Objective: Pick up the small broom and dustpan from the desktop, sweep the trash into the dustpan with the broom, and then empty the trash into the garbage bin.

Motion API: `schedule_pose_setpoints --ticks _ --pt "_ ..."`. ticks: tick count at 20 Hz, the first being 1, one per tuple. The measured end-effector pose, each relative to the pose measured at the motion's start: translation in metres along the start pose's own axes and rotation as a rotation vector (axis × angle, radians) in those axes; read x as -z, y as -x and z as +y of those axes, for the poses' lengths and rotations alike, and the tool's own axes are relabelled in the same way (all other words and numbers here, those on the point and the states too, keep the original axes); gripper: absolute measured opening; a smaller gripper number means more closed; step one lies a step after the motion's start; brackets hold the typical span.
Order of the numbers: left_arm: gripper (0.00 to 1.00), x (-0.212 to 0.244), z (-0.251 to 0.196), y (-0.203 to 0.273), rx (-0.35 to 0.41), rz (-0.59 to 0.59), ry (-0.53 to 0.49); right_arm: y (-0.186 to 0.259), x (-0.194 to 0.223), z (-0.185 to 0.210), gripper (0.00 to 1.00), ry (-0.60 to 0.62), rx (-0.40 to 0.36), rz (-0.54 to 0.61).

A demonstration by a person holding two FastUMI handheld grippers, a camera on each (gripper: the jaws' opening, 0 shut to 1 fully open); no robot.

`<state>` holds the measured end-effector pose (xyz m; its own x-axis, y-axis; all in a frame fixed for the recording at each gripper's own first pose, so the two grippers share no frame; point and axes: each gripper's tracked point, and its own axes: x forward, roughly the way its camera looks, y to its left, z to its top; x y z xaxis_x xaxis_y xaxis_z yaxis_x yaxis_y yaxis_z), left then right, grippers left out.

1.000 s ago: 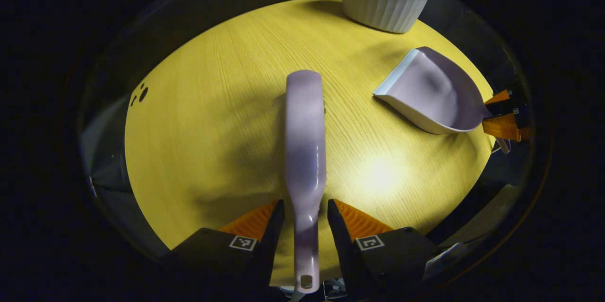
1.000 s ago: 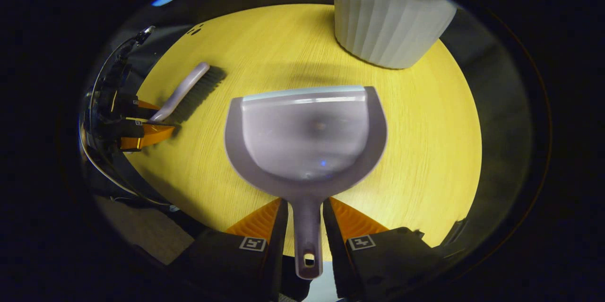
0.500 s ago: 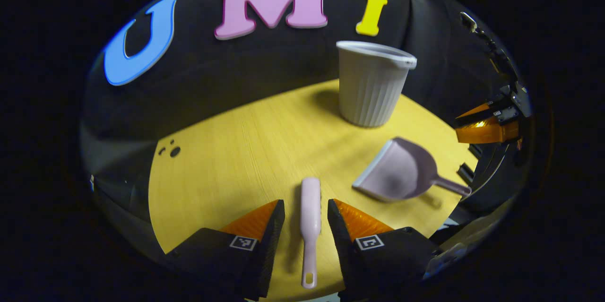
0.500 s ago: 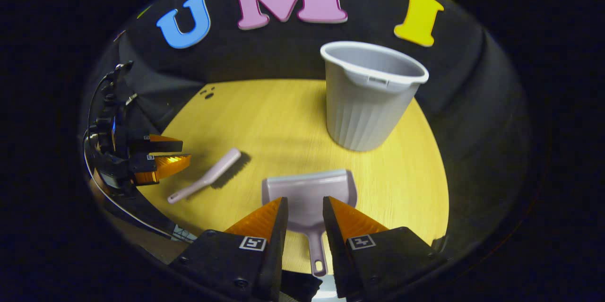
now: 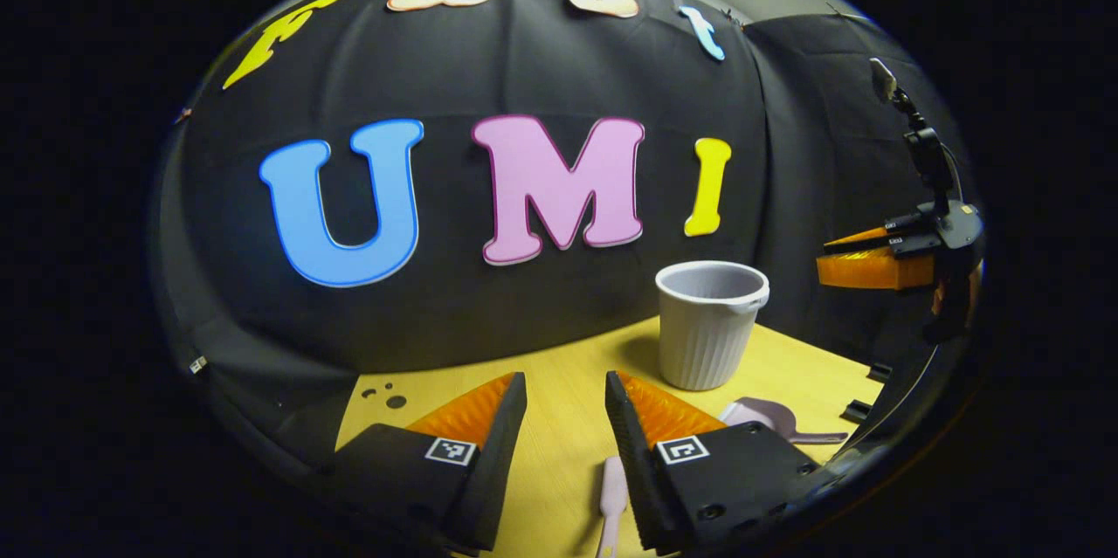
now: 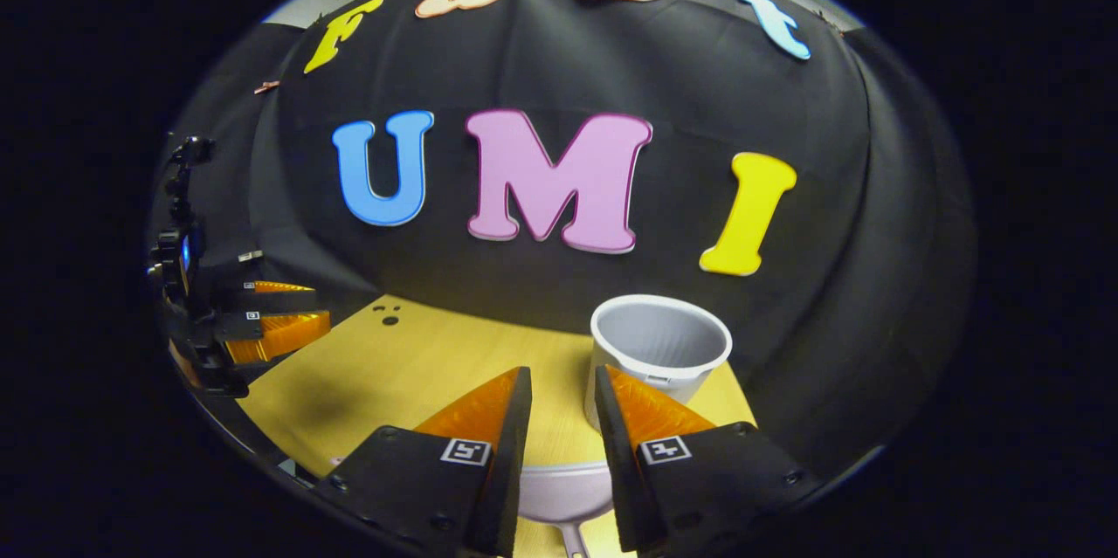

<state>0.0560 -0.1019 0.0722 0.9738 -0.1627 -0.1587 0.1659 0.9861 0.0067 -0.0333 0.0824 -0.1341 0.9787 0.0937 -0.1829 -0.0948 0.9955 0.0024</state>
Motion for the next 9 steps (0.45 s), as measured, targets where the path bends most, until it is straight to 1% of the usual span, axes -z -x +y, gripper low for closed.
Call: schedule_pose_setpoints --ticks 1,4,5,7,9 --pt "0.6 -0.009 0.001 0.005 -0.007 -0.016 0.012 0.001 -0.006 -0.001 0.43 -0.005 0.006 -0.016" --pt "0.61 -0.029 0.005 0.012 -0.032 -0.072 0.045 0.007 -0.01 -0.005 0.44 -0.02 0.029 -0.043" --pt "0.6 -0.031 0.006 0.014 -0.033 -0.079 0.042 0.01 -0.011 -0.007 0.47 -0.03 0.036 -0.047" --pt "0.61 -0.03 0.003 0.014 -0.035 -0.079 0.027 0.011 -0.013 -0.013 0.62 -0.046 0.042 -0.058" --pt "0.61 -0.029 -0.004 0.014 -0.033 -0.074 0.026 0.014 -0.013 -0.016 0.63 -0.037 0.045 -0.057"
